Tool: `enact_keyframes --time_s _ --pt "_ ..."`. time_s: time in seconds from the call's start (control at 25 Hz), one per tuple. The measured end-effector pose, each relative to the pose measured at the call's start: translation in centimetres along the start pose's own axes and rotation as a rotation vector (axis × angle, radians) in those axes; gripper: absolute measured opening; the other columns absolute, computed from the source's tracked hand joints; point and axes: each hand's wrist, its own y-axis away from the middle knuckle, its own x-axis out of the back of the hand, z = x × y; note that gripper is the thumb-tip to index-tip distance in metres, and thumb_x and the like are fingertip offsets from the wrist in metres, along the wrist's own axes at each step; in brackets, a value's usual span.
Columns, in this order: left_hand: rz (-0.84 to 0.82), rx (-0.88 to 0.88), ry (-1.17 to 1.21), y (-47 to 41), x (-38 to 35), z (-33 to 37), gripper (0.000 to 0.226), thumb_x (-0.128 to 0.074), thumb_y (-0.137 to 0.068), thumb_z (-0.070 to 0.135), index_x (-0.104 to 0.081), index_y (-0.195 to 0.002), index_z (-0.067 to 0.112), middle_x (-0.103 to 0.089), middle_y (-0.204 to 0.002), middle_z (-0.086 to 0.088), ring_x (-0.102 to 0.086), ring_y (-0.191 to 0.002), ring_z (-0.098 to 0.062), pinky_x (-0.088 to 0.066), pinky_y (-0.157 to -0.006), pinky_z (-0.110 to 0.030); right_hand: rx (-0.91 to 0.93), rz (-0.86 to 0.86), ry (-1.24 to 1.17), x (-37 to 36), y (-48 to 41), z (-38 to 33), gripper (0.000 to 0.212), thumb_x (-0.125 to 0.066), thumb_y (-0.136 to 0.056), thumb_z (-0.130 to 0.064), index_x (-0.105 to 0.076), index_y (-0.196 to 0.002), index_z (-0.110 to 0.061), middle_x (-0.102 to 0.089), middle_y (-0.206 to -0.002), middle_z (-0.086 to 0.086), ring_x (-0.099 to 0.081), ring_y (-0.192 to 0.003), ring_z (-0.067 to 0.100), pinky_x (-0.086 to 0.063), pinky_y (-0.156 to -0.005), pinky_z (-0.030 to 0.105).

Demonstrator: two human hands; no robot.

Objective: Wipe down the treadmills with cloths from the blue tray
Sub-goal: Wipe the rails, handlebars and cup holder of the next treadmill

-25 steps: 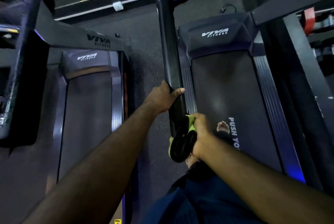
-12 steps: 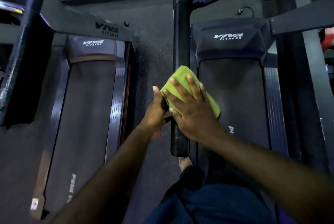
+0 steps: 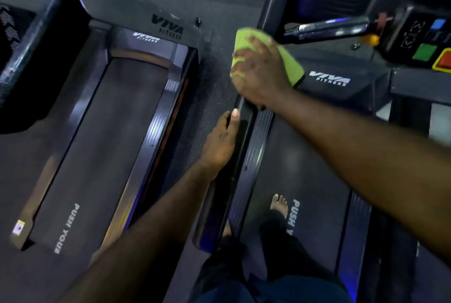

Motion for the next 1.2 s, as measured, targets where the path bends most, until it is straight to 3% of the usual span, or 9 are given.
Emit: enact_keyframes --time_s 0.2,0.32,0.44,0.64,0.76,0.88,1.0,1.12,1.2 --pt "0.045 0.003 -0.061 -2.7 -0.7 1.9 0.094 -0.077 -0.072 0.045 -0.036 -0.156 0.033 -0.06 -0.141 0.006 -0.06 -0.125 -0.015 -0.047 -0.111 -0.038 0.406 0.028 -0.044 -0.9 2.2 3.0 0.045 -0.039 -0.097 -0.049 -0.077 -0.115 -0.032 -0.066 -0.138 -0.007 -0.043 -0.148 0.027 -0.026 -0.122 0.057" --pt "0.05 0.026 -0.083 -3.3 -1.0 3.6 0.098 -0.089 -0.077 0.038 -0.036 -0.158 0.03 -0.061 -0.134 0.008 -0.065 -0.111 -0.009 -0.053 -0.096 -0.028 0.21 -0.004 0.101 1.7 -5.6 5.6 0.053 -0.034 -0.096 -0.05 -0.078 -0.117 -0.027 -0.064 -0.142 -0.003 -0.041 -0.149 0.03 -0.024 -0.122 0.06" --pt "0.076 0.02 -0.079 -4.7 -1.2 5.2 0.095 -0.09 -0.079 0.04 -0.038 -0.158 0.027 -0.06 -0.133 0.01 -0.063 -0.113 -0.01 -0.051 -0.098 -0.028 0.207 0.022 0.122 0.8 -4.9 5.6 0.051 -0.035 -0.095 -0.049 -0.074 -0.124 -0.032 -0.057 -0.151 -0.006 -0.03 -0.155 0.03 -0.017 -0.125 0.061" --pt "0.073 -0.048 -0.085 -9.9 -1.6 9.3 0.092 -0.087 -0.078 0.043 -0.041 -0.157 0.028 -0.058 -0.141 0.013 -0.055 -0.13 -0.01 -0.043 -0.114 -0.033 0.46 -0.018 0.153 2.4 -7.2 9.5 0.052 -0.033 -0.097 -0.054 -0.072 -0.126 -0.034 -0.061 -0.146 -0.006 -0.041 -0.15 0.028 -0.029 -0.121 0.058" --pt "0.073 -0.063 -0.046 -13.7 -1.7 11.5 0.101 -0.084 -0.086 0.042 -0.025 -0.165 0.024 -0.047 -0.156 0.011 -0.045 -0.141 -0.008 -0.035 -0.119 -0.03 0.405 -0.029 0.308 4.1 -15.1 13.2 0.065 -0.024 -0.095 -0.057 -0.073 -0.123 -0.024 -0.064 -0.14 0.004 -0.048 -0.141 0.034 -0.034 -0.115 0.054" --pt "0.042 -0.068 -0.009 -15.6 -2.2 12.3 0.093 -0.079 -0.092 0.039 -0.023 -0.165 0.025 -0.045 -0.142 0.019 -0.044 -0.131 0.0 -0.033 -0.106 -0.018 0.324 -0.012 0.371 5.7 -20.0 16.4 0.064 -0.026 -0.095 -0.054 -0.077 -0.115 -0.019 -0.067 -0.13 0.007 -0.052 -0.135 0.035 -0.038 -0.111 0.052" --pt "0.074 -0.075 0.012 -16.6 -2.0 12.5 0.099 -0.08 -0.085 0.05 -0.027 -0.165 0.026 -0.041 -0.162 0.01 -0.041 -0.146 -0.009 -0.033 -0.121 -0.03 0.166 -0.026 0.237 5.2 -18.3 14.4 0.056 -0.03 -0.095 -0.052 -0.076 -0.119 -0.029 -0.063 -0.141 -0.003 -0.041 -0.147 0.031 -0.028 -0.121 0.057" --pt "0.068 -0.06 -0.001 -17.4 -1.5 12.9 0.078 -0.077 -0.086 0.05 -0.045 -0.154 0.031 -0.058 -0.146 0.014 -0.055 -0.132 -0.007 -0.043 -0.117 -0.039 0.391 -0.052 0.179 3.7 -14.0 13.0 0.044 -0.038 -0.098 -0.05 -0.074 -0.118 -0.035 -0.064 -0.139 -0.01 -0.043 -0.147 0.026 -0.027 -0.121 0.055" --pt "0.034 -0.051 -0.024 -17.8 -1.2 13.6 0.066 -0.072 -0.094 0.05 -0.046 -0.152 0.033 -0.058 -0.135 0.021 -0.057 -0.122 -0.004 -0.045 -0.108 -0.024 0.534 -0.057 0.19 4.3 -16.4 15.0 0.043 -0.039 -0.098 -0.052 -0.075 -0.117 -0.035 -0.067 -0.133 -0.01 -0.05 -0.14 0.026 -0.03 -0.118 0.05"
